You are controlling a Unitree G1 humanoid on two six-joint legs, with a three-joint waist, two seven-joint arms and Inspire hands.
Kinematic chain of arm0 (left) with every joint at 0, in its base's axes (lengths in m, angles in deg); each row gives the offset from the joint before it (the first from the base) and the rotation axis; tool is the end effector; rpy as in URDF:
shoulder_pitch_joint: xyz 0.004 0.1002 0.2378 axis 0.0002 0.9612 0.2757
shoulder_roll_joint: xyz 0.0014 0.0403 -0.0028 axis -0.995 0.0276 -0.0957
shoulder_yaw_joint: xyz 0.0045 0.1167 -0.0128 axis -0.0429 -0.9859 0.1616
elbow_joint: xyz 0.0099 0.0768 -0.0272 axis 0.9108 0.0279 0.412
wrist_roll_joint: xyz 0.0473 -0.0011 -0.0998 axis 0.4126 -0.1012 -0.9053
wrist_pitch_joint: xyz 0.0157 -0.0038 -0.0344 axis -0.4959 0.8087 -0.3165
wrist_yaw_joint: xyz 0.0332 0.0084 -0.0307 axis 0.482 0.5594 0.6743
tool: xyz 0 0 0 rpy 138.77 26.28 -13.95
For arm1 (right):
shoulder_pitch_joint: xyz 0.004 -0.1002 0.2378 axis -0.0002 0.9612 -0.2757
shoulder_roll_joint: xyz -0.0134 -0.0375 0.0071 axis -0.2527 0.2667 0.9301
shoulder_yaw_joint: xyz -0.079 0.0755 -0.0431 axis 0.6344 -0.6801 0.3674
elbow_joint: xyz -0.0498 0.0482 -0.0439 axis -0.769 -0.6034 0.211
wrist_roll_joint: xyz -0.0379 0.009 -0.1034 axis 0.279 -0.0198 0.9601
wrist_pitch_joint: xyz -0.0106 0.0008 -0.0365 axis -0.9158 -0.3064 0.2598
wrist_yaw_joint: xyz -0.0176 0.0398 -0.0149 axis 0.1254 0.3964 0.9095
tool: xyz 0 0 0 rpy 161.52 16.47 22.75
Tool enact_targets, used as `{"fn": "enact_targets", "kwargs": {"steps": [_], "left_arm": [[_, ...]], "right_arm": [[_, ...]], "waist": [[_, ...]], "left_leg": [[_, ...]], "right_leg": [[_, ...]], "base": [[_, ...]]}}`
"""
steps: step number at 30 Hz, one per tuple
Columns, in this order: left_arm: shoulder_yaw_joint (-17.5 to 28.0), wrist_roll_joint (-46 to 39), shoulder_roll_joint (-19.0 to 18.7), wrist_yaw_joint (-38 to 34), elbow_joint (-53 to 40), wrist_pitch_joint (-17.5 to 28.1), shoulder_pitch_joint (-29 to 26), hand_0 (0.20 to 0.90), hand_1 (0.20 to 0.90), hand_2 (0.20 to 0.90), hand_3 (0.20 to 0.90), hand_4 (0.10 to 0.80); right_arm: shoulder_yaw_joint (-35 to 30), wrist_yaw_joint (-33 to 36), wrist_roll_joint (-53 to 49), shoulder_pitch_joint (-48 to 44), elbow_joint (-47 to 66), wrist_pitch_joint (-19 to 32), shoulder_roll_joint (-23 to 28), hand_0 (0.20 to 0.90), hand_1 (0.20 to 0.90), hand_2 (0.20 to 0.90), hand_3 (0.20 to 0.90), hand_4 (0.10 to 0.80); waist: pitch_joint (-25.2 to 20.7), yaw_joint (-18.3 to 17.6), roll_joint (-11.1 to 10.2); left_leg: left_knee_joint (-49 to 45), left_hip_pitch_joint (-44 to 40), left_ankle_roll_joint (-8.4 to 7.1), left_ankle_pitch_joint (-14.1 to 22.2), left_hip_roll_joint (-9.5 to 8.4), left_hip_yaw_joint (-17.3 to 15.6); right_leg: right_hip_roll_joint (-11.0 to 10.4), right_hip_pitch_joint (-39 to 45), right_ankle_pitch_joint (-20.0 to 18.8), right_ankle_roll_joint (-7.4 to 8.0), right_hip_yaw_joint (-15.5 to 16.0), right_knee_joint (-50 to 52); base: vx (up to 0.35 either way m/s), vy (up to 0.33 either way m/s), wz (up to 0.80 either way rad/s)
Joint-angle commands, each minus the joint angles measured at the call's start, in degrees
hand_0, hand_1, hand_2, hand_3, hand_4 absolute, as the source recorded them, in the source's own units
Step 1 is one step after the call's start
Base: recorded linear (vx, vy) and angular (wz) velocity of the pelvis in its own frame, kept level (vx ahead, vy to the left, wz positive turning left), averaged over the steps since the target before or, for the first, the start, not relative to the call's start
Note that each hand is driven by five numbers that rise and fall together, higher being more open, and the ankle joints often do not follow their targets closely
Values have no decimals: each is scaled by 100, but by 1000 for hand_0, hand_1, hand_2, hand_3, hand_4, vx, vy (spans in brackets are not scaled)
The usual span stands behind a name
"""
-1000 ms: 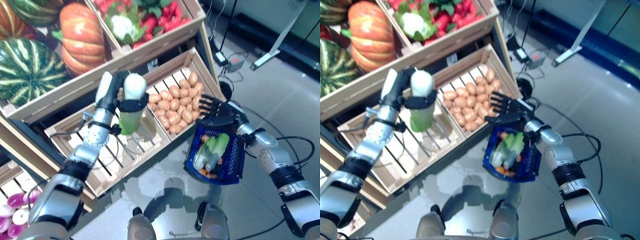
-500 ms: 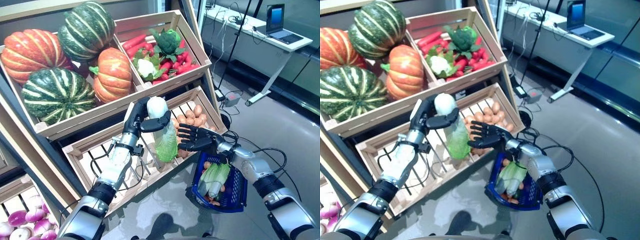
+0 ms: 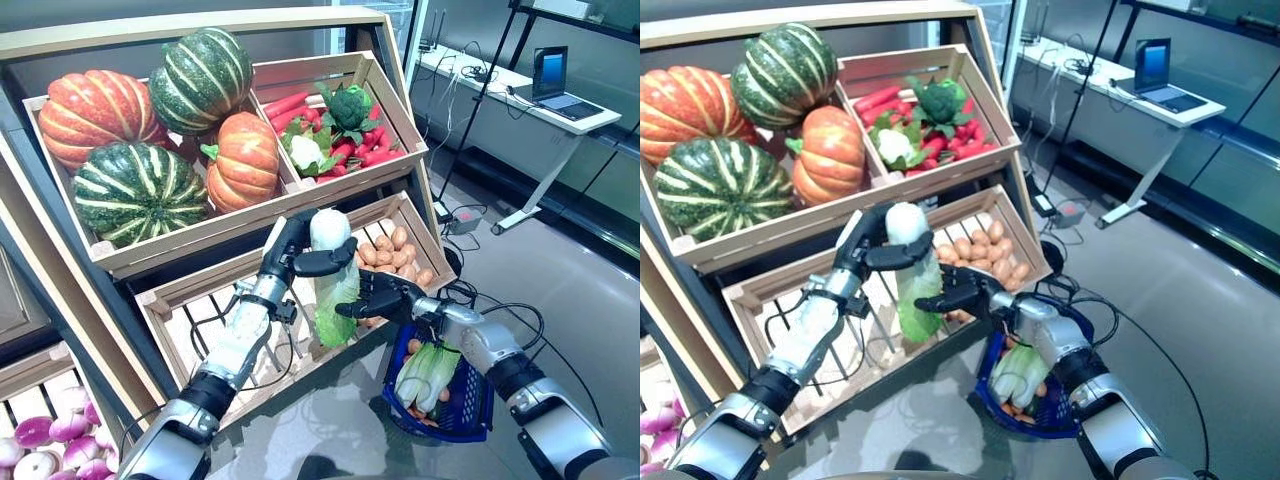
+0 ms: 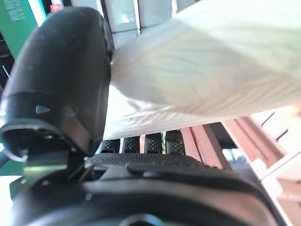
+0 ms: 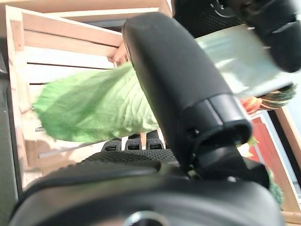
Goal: Put vegetables into the basket
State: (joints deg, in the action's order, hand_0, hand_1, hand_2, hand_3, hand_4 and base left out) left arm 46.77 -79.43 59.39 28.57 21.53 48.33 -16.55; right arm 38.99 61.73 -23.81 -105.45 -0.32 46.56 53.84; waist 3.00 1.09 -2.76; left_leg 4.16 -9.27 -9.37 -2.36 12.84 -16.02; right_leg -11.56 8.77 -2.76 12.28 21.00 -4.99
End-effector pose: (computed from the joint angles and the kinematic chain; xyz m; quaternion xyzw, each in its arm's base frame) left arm 0.2794 0.1555 0.0410 0.0337 -0.0843 -0.1666 0.9818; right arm 0.2997 -0.1538 0.0242 0.1134 0.2451 0.3338 0.9031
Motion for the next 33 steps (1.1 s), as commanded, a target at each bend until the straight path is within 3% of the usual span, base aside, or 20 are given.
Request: {"fn": "enact_targets", "kwargs": {"steps": [1,6,11,15,16,28,29,31,32,33], "left_arm": [[-195,-693,279,477,-569,558,-407,300,300,300,300,400],[-414,-1119,404,831,-647,469,-376,300,300,300,300,400],[-579,-2170,516,1768,-729,73,-250,300,300,300,300,400],[-587,-2344,528,1997,-663,59,-230,300,300,300,300,400],[-579,-2374,519,2019,-662,81,-235,300,300,300,300,400],[-395,-2280,388,1952,-1008,-109,-268,300,300,300,300,400],[-378,-2249,385,1955,-1026,-161,-280,324,324,324,324,416],[-379,-2239,355,1992,-1009,-211,-310,505,505,505,505,536],[-389,-2225,332,1988,-990,-219,-327,702,702,702,702,668],[-375,-2206,322,1978,-969,-227,-336,825,825,825,825,750]], "right_arm": [[21,-216,-330,-746,-149,232,-412,900,900,900,900,800],[65,-163,-387,-945,-367,273,-473,900,900,900,900,800],[-17,-415,-630,-1134,-370,484,-471,900,900,900,900,800],[-73,-536,-650,-1280,-470,461,-391,900,900,900,900,800],[-89,-551,-718,-1288,-497,425,-371,300,300,300,300,400],[-185,-440,-542,-1042,-573,387,-166,300,300,300,300,400],[-195,-406,-539,-1031,-547,380,-150,300,300,300,300,400],[-213,-388,-544,-1050,-573,377,-127,300,300,300,300,400],[-220,-382,-568,-1067,-611,381,-118,300,300,300,300,400],[-225,-393,-592,-1074,-661,391,-114,300,300,300,300,400]], "waist": [[-371,117,30],[-374,155,7],[-381,175,-6],[-400,175,-9],[-404,175,-9],[-424,132,9],[-419,125,10],[-412,110,14],[-413,96,20],[-421,86,24]], "left_leg": [[84,208,102,92,-87,249],[84,198,104,100,-92,275],[84,195,91,105,-93,297],[84,189,96,117,-102,313],[84,187,94,120,-103,317],[84,181,87,131,-95,312],[84,182,86,132,-92,307],[84,179,87,135,-87,297],[84,176,87,139,-85,287],[84,171,86,143,-83,278]], "right_leg": [[88,-47,133,-334,-149,51],[78,-27,110,-330,-157,35],[56,-20,82,-311,-158,26],[32,-27,62,-299,-184,20],[25,-27,60,-293,-188,22],[-10,-43,39,-255,-207,16],[-11,-51,37,-254,-210,19],[-8,-65,32,-253,-221,24],[-3,-70,30,-252,-234,17],[1,-68,28,-252,-242,6]], "base": [[57,11,5],[28,7,4],[21,11,8],[4,4,1],[0,0,0],[0,0,0],[0,0,0],[0,0,0],[0,0,0],[0,0,0]]}}
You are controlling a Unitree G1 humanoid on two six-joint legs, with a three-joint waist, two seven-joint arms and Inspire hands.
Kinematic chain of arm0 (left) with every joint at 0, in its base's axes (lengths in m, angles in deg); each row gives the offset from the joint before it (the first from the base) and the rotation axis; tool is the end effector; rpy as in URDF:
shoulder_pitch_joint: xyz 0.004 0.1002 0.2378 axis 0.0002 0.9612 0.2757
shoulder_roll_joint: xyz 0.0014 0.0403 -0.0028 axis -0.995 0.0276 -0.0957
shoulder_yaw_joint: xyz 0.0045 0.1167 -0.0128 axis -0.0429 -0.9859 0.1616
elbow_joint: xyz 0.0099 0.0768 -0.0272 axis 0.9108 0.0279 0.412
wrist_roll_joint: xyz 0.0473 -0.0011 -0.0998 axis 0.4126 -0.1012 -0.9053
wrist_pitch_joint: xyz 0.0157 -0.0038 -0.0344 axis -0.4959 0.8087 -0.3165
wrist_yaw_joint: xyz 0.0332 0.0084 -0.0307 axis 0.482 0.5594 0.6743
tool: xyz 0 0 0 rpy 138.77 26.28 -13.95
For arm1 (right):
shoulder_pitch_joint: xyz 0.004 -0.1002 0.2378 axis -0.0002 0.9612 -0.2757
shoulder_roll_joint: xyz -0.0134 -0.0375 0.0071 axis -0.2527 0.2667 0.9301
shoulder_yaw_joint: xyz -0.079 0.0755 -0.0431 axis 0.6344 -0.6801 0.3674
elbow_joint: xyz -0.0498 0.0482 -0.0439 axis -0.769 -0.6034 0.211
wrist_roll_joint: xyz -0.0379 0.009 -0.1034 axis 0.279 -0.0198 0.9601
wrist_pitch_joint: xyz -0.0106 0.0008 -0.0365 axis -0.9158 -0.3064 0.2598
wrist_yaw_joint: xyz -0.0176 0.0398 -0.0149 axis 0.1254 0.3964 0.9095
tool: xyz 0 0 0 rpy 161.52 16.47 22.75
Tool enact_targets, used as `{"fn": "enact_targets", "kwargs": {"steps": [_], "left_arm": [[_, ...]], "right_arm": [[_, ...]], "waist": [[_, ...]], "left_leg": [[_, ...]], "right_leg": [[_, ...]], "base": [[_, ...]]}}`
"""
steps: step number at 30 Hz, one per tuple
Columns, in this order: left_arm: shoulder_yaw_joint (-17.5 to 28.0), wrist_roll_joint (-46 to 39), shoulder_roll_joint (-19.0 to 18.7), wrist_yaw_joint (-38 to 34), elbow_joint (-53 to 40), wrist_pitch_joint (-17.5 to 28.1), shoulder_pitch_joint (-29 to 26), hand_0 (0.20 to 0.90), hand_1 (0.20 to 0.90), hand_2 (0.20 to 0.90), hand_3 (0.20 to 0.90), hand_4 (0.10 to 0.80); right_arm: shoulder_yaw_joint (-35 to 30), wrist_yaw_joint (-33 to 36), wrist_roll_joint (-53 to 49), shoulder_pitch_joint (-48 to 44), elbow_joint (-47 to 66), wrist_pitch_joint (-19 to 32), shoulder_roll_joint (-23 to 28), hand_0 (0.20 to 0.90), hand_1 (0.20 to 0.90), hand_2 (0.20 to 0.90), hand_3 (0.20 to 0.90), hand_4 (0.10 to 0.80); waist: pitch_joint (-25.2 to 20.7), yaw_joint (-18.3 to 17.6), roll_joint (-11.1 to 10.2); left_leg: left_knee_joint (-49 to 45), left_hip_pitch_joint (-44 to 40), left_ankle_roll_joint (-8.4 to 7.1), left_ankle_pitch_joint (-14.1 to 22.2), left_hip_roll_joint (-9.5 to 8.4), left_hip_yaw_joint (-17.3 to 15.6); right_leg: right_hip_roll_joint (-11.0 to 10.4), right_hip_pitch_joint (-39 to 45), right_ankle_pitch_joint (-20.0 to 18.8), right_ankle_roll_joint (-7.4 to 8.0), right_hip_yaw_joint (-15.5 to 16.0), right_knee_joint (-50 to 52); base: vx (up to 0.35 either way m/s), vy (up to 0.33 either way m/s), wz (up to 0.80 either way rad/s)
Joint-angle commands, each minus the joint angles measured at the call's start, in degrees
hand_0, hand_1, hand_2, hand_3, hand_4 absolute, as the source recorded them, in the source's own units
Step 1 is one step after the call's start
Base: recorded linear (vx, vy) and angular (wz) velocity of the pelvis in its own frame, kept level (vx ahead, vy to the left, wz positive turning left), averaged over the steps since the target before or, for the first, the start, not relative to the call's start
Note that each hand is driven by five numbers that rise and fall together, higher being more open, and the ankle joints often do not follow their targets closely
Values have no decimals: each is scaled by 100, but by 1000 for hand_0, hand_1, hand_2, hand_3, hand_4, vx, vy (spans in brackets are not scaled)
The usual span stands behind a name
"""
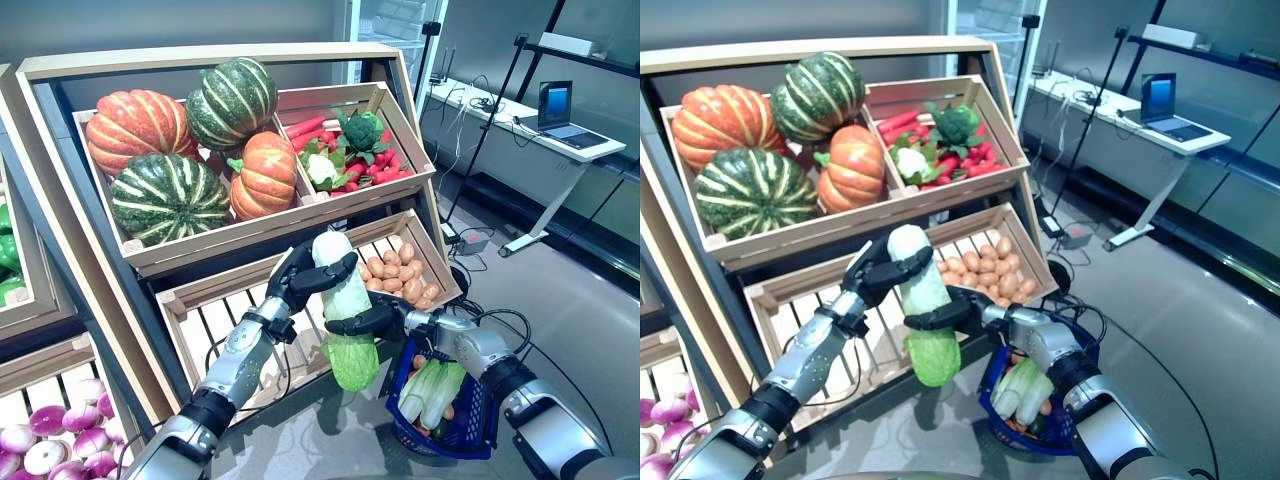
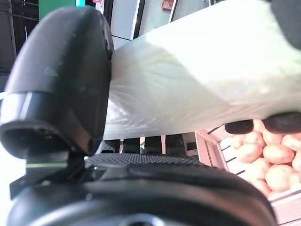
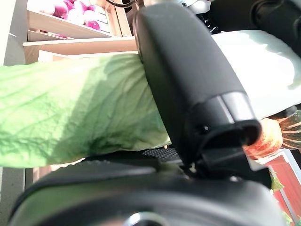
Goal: Put vegetables into the basket
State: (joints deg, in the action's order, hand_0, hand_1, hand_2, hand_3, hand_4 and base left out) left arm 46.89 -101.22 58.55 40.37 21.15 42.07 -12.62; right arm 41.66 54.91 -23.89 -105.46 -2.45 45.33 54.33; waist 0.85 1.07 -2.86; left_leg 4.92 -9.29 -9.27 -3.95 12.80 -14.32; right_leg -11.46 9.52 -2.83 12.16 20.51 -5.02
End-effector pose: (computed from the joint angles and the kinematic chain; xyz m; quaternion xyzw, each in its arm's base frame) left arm 0.2665 0.1688 0.0198 -0.1409 0.0092 -0.2071 0.9681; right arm 0.2955 -0.1552 0.0141 0.1169 0.2759 0.3844 0.8732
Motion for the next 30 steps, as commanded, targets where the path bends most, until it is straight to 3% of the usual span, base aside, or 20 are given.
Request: {"fn": "enact_targets", "kwargs": {"steps": [1,8,16,23,30], "left_arm": [[-354,0,390,716,-927,367,-732,900,900,900,900,800],[12,274,175,590,-958,244,-413,900,900,900,900,800],[621,767,-358,307,-559,276,-190,900,900,900,900,800],[1265,919,-711,-25,55,636,-59,900,900,900,900,800],[1648,1428,-938,-592,515,660,167,900,900,900,900,800]], "right_arm": [[-503,283,-622,-1052,-467,506,-153,300,300,300,300,400],[-691,393,-515,-484,-213,468,47,300,300,300,300,400],[-982,409,-19,86,-288,521,632,300,300,300,300,400],[-1511,420,341,415,-1214,673,1068,300,300,300,300,400],[-2025,581,183,816,-1809,902,1274,300,300,300,300,400]], "waist": [[-220,77,40],[-208,19,67],[-138,-46,85],[-59,-56,84],[54,-63,97]], "left_leg": [[8,167,76,304,-76,99],[8,152,83,270,-61,-11],[8,160,78,244,-32,-107],[8,157,65,238,-20,-180],[8,139,67,239,-22,-216]], "right_leg": [[-9,-141,31,-238,-197,2],[-15,-177,-16,-210,-202,2],[-12,-227,-35,-205,-237,2],[-25,-262,-54,-180,-240,2],[-31,-269,-62,-158,-250,2]], "base": [[0,0,0],[-14,6,-3],[-15,6,-7],[0,-1,-5],[3,4,-8]]}}
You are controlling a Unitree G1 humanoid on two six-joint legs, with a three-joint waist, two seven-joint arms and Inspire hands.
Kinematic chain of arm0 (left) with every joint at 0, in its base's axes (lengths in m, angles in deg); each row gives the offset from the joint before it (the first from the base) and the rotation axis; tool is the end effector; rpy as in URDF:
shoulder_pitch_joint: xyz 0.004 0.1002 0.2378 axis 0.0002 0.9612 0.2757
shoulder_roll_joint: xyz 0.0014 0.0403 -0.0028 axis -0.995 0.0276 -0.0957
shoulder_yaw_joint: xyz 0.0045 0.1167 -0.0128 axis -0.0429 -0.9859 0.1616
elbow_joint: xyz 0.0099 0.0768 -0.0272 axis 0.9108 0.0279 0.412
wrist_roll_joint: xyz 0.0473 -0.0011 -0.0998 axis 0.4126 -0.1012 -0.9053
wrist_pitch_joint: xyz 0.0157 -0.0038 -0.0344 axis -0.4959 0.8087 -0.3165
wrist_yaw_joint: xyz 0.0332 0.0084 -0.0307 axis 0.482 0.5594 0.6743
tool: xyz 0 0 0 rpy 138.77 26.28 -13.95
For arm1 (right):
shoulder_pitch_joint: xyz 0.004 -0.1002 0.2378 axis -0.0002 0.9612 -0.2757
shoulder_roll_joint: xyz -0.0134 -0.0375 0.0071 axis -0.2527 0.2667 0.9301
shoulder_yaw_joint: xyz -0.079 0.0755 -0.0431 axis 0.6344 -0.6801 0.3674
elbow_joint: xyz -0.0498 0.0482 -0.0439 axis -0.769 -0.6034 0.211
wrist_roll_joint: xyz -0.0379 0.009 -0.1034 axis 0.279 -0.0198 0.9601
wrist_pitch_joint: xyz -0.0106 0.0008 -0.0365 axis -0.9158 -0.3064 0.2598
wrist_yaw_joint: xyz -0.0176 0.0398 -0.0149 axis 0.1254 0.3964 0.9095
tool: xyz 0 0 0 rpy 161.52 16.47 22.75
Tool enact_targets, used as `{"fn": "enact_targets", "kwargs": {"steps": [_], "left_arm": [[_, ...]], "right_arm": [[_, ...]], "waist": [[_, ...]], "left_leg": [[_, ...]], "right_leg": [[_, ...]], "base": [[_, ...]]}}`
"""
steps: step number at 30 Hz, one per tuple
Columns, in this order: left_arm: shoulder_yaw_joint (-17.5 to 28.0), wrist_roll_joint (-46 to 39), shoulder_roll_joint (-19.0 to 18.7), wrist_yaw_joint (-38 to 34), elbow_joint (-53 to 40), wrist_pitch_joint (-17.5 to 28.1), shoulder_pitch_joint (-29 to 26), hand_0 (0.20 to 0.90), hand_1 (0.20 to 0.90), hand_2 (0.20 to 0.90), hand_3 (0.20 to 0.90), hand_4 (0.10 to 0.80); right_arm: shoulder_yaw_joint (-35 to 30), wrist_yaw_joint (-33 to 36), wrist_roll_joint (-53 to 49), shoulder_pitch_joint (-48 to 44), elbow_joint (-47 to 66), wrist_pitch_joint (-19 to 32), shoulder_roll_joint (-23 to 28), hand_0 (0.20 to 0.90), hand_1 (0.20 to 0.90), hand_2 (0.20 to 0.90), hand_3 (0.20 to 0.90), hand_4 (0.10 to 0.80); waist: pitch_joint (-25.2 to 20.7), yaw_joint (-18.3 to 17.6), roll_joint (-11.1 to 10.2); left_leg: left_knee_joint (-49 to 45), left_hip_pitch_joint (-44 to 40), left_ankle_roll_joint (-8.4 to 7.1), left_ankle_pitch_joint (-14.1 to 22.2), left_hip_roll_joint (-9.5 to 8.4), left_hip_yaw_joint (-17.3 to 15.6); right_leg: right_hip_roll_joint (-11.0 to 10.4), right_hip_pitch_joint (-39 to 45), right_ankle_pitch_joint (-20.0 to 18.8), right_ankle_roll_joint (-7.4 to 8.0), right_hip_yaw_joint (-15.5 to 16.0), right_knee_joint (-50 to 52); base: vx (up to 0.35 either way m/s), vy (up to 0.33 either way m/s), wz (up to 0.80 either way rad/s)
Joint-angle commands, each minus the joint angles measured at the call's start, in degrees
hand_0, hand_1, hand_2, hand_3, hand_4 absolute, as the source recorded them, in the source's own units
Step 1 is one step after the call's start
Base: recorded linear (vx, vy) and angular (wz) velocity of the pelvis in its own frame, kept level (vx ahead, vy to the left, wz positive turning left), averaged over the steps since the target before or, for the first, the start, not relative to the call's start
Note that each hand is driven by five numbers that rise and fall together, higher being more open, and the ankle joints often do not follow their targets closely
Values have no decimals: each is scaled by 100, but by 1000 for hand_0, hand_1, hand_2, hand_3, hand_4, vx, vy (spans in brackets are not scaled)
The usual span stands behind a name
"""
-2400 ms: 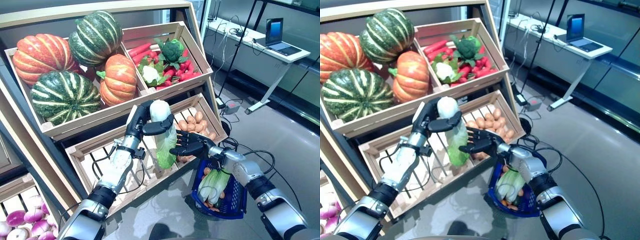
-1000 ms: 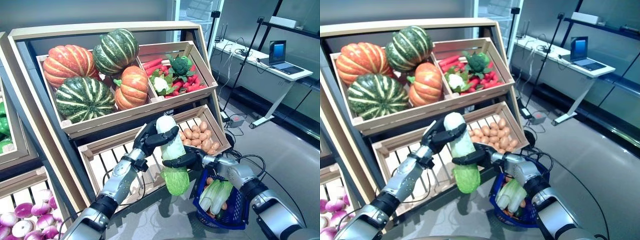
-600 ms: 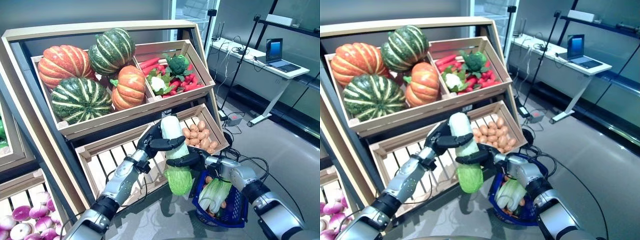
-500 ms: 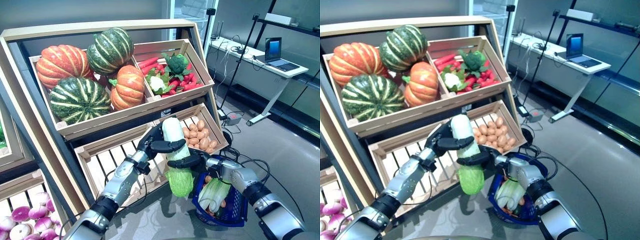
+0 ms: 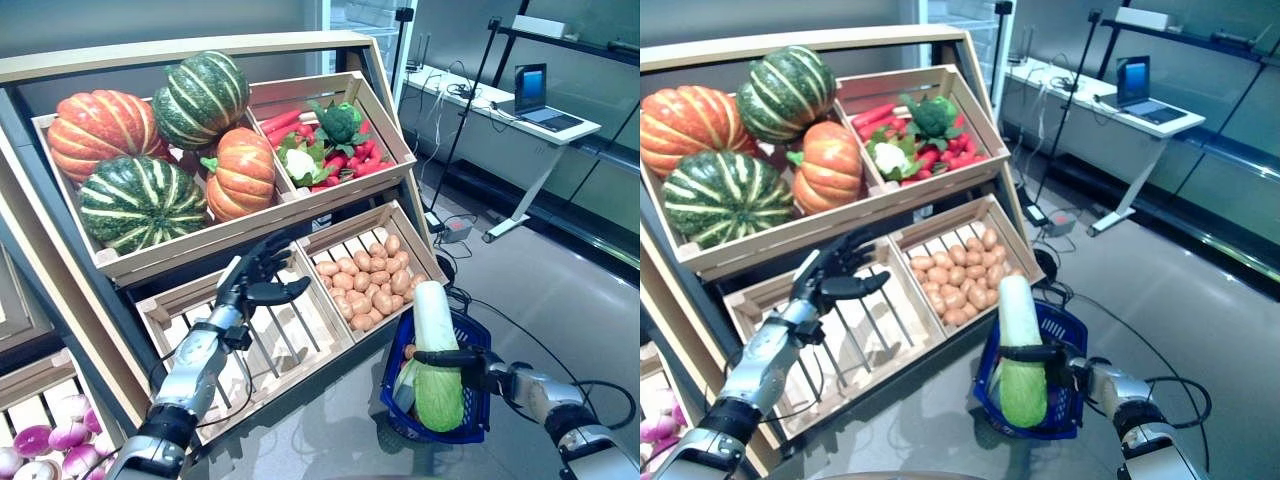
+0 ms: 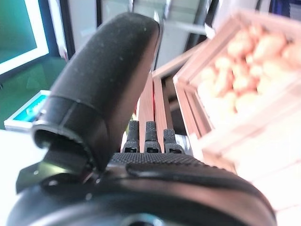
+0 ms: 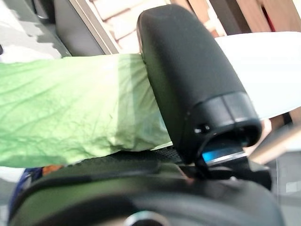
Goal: Put vegetables into the basket
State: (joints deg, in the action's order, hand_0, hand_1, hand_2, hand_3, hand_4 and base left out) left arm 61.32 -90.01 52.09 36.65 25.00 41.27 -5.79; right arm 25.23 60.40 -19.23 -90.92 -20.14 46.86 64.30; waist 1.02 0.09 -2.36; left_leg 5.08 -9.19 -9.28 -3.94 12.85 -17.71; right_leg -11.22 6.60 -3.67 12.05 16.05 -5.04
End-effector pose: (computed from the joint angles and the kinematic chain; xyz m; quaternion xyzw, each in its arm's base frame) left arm 0.2436 0.2531 0.0117 -0.0242 0.0418 -0.0451 0.9978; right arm 0.2102 -0.2968 -0.0468 0.1330 0.4181 0.0605 0.8966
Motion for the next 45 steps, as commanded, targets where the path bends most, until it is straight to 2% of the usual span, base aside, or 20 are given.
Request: {"fn": "enact_targets", "kwargs": {"steps": [1,4,11,15,16,17,18,20,21,22,23,27,29,30,31,39,43,44,45], "left_arm": [[234,399,-305,-274,203,657,-467,900,900,900,900,800],[155,656,-282,-377,311,413,-379,900,900,900,900,800],[-172,324,-100,-221,280,402,-512,900,900,900,900,800],[-345,1,9,-474,379,382,-842,900,900,900,900,800],[-391,-41,10,-457,437,418,-954,900,900,900,900,800],[-499,-98,0,-404,501,553,-1131,900,900,900,900,800],[-556,-133,-8,-388,475,597,-1178,900,900,900,900,800],[-638,-241,-7,-341,417,649,-1212,900,900,900,900,800],[-729,-371,-27,-302,356,710,-1228,900,900,900,900,800],[-751,-405,-36,-289,345,709,-1236,900,900,900,900,800],[-854,-549,-33,-223,366,769,-1273,900,900,900,900,800],[-1028,-575,37,-292,403,904,-1354,900,900,900,900,800],[-1115,-666,15,-241,340,1056,-1319,900,900,900,900,800],[-1141,-693,-6,-228,262,1087,-1309,900,900,900,900,800],[-1169,-711,-31,-225,175,1095,-1286,900,900,900,900,800],[-1275,-778,-173,-343,-481,1211,-1149,900,900,900,900,800],[-1326,-823,-251,-353,-651,1119,-1126,900,900,900,900,800],[-1348,-818,-263,-356,-663,1118,-1121,900,900,900,900,800],[-1374,-804,-271,-353,-679,1112,-1107,900,900,900,900,800]], "right_arm": [[-482,123,-317,-554,-130,788,274,300,300,300,300,400],[-691,406,-332,-520,-401,879,230,300,300,300,300,400],[-763,988,-447,-1009,-834,1107,192,300,300,300,300,400],[-652,1395,-379,-1552,-1180,1178,274,300,300,300,300,400],[-646,1452,-375,-1679,-1263,1172,318,300,300,300,300,400],[-631,1561,-450,-1933,-1432,1208,477,300,300,300,300,400],[-639,1612,-428,-2039,-1476,1203,541,300,300,300,300,400],[-629,1703,-394,-2193,-1553,1201,643,300,300,300,300,400],[-620,1790,-424,-2330,-1605,1216,796,300,300,300,300,400],[-617,1821,-437,-2380,-1623,1215,843,300,300,300,300,400],[-627,1865,-473,-2578,-1726,1212,1041,300,300,300,300,400],[-608,2086,-560,-2966,-1897,1305,1256,300,300,300,300,400],[-562,2161,-670,-3154,-1936,1227,1427,300,300,300,300,400],[-563,2204,-696,-3219,-1925,1213,1487,300,300,300,300,400],[-573,2254,-696,-3259,-1912,1228,1522,300,300,300,300,400],[-623,2428,-759,-3432,-1757,1290,1768,300,300,300,300,400],[-684,2604,-798,-3510,-1749,1321,1939,300,300,300,300,400],[-701,2630,-780,-3514,-1748,1314,1960,495,495,495,495,530],[-717,2656,-784,-3523,-1746,1267,1986,900,900,900,900,800]], "waist": [[55,38,53],[132,71,77],[526,210,106],[982,309,117],[1118,323,117],[1411,352,123],[1504,355,144],[1617,379,183],[1746,410,230],[1766,413,246],[1842,421,308],[1998,445,412],[2099,462,468],[2126,463,483],[2168,471,503],[2279,402,575],[2255,371,579],[2250,367,575],[2241,365,571]], "left_leg": [[-8,129,72,242,-29,120],[-8,144,86,236,-48,137],[-296,471,122,224,-52,184],[-1212,1103,169,471,56,365],[-1505,1303,158,569,110,415],[-2131,1724,122,763,231,530],[-2380,1903,142,852,292,545],[-2819,2207,175,1057,352,616],[-3229,2553,190,1222,381,735],[-3321,2636,202,1268,393,737],[-3620,2913,231,1412,425,739],[-4299,3445,290,1723,421,806],[-4858,3742,259,2108,410,922],[-5018,3945,326,2070,396,910],[-5356,4060,269,2355,392,984],[-6977,5047,208,3061,502,1238],[-7451,5307,195,3284,528,1280],[-7512,5338,191,3311,528,1295],[-7573,5375,185,3341,526,1313]], "right_leg": [[-56,22,25,-145,198,4],[-51,7,25,-148,182,4],[-127,-265,88,-189,181,311],[-247,-830,465,-264,134,1330],[-289,-990,559,-282,125,1572],[-448,-1309,692,-323,96,2053],[-524,-1466,766,-353,111,2293],[-643,-1739,955,-404,90,2750],[-793,-2025,1106,-448,66,3186],[-824,-2106,1155,-460,60,3297],[-969,-2426,1341,-527,52,3788],[-1205,-3026,1643,-572,-13,4684],[-1345,-3388,1982,-527,-150,5314],[-1399,-3604,1943,-608,-147,5472],[-1452,-3728,2180,-557,-227,5780],[-1676,-4784,2793,-605,-601,7173],[-1719,-5081,2964,-593,-688,7607],[-1723,-5116,2980,-588,-691,7660],[-1724,-5156,2998,-585,-699,7713]], "base": [[0,0,0],[0,0,0],[-124,-7,-1],[-253,-59,3],[-331,-117,-4],[-361,-117,2],[-328,-88,5],[-175,-16,8],[-158,-4,2],[-224,27,12],[-149,38,18],[-139,35,22],[-66,2,17],[-21,-9,12],[-63,-6,10],[-26,-14,12],[-4,-3,1],[1,-15,3],[8,-6,5]]}}
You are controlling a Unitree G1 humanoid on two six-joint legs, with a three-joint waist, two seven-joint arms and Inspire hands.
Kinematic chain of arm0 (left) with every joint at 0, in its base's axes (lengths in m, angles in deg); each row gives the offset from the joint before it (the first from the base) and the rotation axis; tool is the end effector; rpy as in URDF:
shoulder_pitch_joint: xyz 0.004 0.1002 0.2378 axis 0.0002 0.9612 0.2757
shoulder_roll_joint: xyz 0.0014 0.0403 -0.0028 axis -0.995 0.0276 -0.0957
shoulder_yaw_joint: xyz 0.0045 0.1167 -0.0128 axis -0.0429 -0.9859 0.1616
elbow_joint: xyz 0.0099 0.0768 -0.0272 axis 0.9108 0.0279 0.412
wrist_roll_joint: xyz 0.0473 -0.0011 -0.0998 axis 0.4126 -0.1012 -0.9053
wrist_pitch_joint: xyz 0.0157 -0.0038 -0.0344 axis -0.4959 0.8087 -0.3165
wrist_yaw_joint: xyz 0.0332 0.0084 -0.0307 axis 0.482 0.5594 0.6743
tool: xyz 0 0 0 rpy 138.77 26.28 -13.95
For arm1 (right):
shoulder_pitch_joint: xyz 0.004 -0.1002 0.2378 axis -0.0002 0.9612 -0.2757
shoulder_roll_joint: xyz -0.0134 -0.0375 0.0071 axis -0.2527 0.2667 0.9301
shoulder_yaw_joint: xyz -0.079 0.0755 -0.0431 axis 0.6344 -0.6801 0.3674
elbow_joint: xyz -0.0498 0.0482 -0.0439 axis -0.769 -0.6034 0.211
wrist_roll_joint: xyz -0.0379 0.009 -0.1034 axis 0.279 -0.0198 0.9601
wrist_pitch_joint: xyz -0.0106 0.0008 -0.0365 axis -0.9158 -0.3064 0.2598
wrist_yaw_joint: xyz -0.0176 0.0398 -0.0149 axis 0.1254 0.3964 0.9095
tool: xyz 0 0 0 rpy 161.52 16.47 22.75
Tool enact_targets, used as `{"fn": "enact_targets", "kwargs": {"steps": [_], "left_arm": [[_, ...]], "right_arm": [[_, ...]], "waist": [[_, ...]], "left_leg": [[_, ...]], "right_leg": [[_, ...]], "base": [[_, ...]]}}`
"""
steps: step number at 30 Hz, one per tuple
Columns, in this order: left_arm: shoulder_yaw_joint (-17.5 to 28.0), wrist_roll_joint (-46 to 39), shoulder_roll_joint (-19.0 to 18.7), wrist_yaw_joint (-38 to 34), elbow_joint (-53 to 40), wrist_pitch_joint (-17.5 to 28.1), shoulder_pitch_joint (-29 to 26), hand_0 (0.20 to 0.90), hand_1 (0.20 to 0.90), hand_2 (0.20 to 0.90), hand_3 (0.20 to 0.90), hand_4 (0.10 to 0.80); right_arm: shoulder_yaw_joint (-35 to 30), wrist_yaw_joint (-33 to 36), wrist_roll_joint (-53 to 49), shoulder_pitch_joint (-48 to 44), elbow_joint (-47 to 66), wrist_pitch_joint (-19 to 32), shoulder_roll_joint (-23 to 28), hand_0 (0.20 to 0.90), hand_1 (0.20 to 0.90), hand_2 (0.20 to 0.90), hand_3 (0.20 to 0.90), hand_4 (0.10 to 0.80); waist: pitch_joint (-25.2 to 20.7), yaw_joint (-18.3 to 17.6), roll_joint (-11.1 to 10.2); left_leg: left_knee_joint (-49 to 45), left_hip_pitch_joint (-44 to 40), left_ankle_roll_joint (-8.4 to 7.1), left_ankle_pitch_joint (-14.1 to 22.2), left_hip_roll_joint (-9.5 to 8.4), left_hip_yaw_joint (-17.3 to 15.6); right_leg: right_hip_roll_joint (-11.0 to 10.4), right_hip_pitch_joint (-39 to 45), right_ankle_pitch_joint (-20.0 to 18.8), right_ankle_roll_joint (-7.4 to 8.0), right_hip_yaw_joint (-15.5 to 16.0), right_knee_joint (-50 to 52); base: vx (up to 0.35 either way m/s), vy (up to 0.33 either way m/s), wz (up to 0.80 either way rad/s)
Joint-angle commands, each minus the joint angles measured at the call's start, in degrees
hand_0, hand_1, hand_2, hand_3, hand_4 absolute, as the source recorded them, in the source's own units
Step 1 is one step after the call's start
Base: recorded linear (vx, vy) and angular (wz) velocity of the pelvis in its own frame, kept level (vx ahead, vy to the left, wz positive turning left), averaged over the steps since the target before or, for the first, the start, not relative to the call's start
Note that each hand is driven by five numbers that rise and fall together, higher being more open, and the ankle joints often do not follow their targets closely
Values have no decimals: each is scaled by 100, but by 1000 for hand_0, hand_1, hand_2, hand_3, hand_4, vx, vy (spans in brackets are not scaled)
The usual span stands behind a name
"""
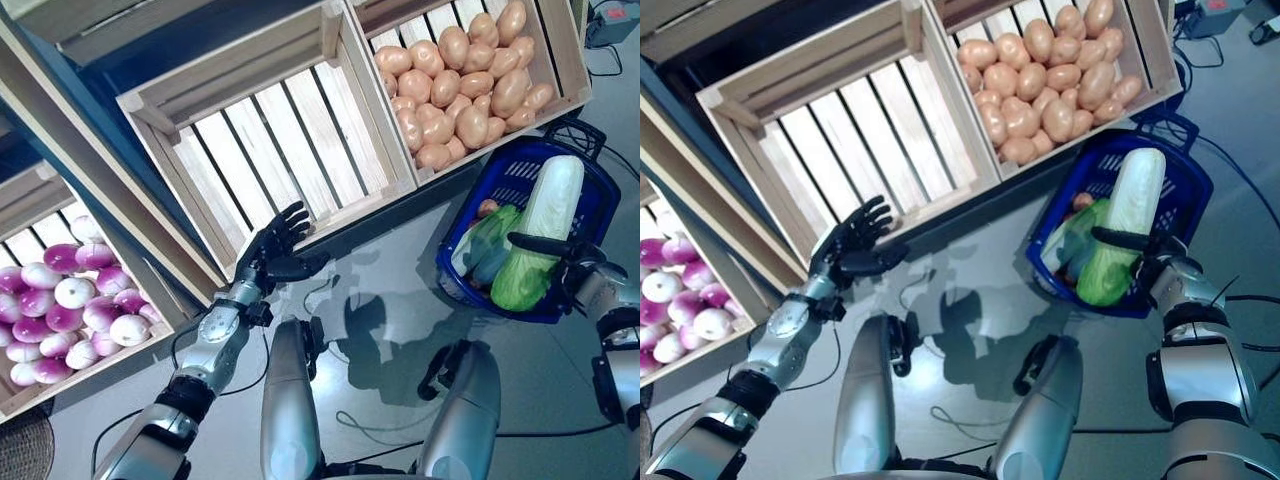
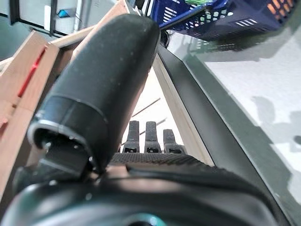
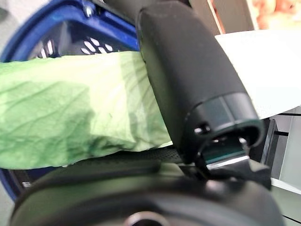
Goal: Put vegetables into the basket
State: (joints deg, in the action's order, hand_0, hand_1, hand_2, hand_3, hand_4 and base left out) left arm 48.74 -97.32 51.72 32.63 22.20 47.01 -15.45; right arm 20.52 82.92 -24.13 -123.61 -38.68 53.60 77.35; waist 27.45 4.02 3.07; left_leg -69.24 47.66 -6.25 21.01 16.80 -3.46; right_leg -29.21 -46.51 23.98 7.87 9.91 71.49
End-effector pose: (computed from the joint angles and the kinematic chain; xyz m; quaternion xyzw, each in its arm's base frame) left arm 0.2791 0.2051 0.0450 -0.0523 -0.0508 -0.1195 0.9901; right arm 0.3103 -0.3612 0.1126 0.0816 0.1800 -0.2323 0.9523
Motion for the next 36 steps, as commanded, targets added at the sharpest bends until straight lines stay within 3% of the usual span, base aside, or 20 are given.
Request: {"fn": "enact_targets", "kwargs": {"steps": [1,12,20,25,27,29,30,31,36], "left_arm": [[-161,-28,-218,28,-471,512,-92,900,900,900,900,800],[-219,-166,-341,35,-439,621,-28,900,900,900,900,800],[-132,-220,-343,170,-462,648,66,900,900,900,900,800],[-158,-261,-415,272,-383,678,114,900,900,900,900,800],[-136,-264,-449,249,-460,674,126,900,900,900,900,800],[-115,-262,-467,231,-482,657,118,900,900,900,900,800],[-110,-278,-480,235,-476,649,124,900,900,900,900,800],[-116,-297,-480,226,-424,652,99,900,900,900,900,800],[-99,-255,-417,280,-324,688,30,900,900,900,900,800]], "right_arm": [[-276,451,-281,-257,88,671,712,900,900,900,900,800],[-175,399,-208,-450,92,644,812,900,900,900,900,800],[-179,284,-49,-300,67,608,881,900,900,900,900,800],[-206,198,-24,-227,85,551,918,900,900,900,900,800],[-210,212,-33,-211,144,518,974,900,900,900,900,800],[-226,211,-18,-201,142,520,983,900,900,900,900,800],[-230,208,-20,-193,139,514,983,900,900,900,900,800],[-201,179,20,-204,123,482,909,900,900,900,900,800],[-106,82,-53,-94,184,485,687,900,900,900,900,800]], "waist": [[-410,-32,26],[-504,-43,-36],[-589,-11,-83],[-644,-11,-102],[-663,5,-116],[-662,20,-124],[-667,28,-124],[-677,31,-141],[-747,57,-211]], "left_leg": [[-242,-251,-133,885,121,-67],[-302,-187,-136,874,198,-22],[227,-565,-146,674,273,-96],[832,-834,-161,396,313,-228],[1175,-902,-126,120,296,-269],[1301,-970,-126,57,304,-283],[1255,-1034,-174,196,322,-265],[1506,-1061,-122,-48,309,-297],[2410,-1562,-84,-455,288,-468]], "right_leg": [[85,79,251,-155,-120,146],[131,-82,184,-64,-163,197],[158,262,-4,-1,-133,-309],[167,530,-246,68,-92,-800],[165,611,-507,25,-48,-1130],[160,684,-577,28,-23,-1250],[150,740,-457,88,-36,-1193],[164,770,-694,45,5,-1414],[259,1293,-1042,52,195,-2147]], "base": [[11,-3,4],[1,3,-1],[35,30,-5],[17,20,-5],[-57,22,-3],[33,17,-6],[-11,32,-5],[-16,32,-2],[-20,16,-4]]}}
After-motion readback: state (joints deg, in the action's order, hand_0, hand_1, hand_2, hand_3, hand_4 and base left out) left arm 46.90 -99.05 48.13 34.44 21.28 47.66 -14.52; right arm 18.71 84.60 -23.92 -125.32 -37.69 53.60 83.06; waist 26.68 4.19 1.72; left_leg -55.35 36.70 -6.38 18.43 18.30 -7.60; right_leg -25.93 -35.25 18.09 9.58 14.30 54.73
